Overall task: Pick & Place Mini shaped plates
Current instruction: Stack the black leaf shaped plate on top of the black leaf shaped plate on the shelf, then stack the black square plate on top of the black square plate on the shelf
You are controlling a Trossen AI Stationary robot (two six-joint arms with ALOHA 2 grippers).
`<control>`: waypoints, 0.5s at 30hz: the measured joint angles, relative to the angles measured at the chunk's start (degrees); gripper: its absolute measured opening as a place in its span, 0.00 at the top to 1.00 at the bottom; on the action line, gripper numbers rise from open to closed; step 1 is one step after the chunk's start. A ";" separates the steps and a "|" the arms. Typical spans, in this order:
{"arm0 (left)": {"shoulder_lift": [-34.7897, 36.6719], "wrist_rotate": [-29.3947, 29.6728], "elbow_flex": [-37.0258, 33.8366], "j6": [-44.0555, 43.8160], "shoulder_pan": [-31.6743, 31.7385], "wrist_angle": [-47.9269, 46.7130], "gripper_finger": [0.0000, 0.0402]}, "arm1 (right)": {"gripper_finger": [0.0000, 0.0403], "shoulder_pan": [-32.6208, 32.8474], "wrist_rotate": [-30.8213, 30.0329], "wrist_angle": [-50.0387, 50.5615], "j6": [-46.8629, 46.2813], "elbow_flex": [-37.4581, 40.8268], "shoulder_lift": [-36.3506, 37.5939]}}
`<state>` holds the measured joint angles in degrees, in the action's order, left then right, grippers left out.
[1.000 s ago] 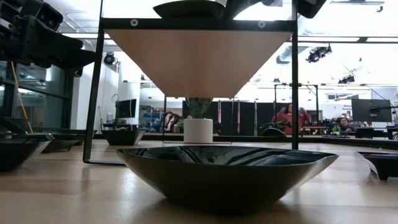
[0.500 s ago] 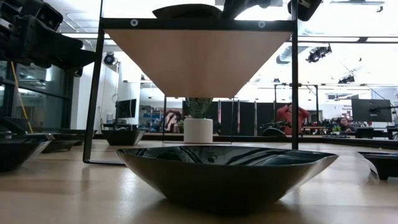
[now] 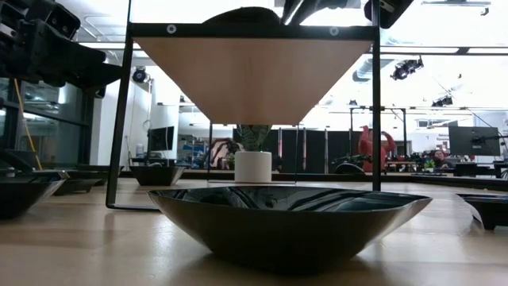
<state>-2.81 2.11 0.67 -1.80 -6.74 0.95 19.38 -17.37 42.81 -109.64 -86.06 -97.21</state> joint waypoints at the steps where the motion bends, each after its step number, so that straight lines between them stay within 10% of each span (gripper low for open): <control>1: 0.00 0.00 0.00 0.00 0.00 0.00 0.42 | 0.92 0.00 0.02 0.00 0.47 0.00 0.00; 15: 0.00 -0.02 0.00 -0.02 -0.01 0.00 0.42 | 0.84 0.24 1.77 4.15 9.20 -0.02 2.41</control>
<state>-2.81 2.09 0.67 -1.83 -6.75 0.95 19.62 -15.59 46.96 -100.43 -86.08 -94.80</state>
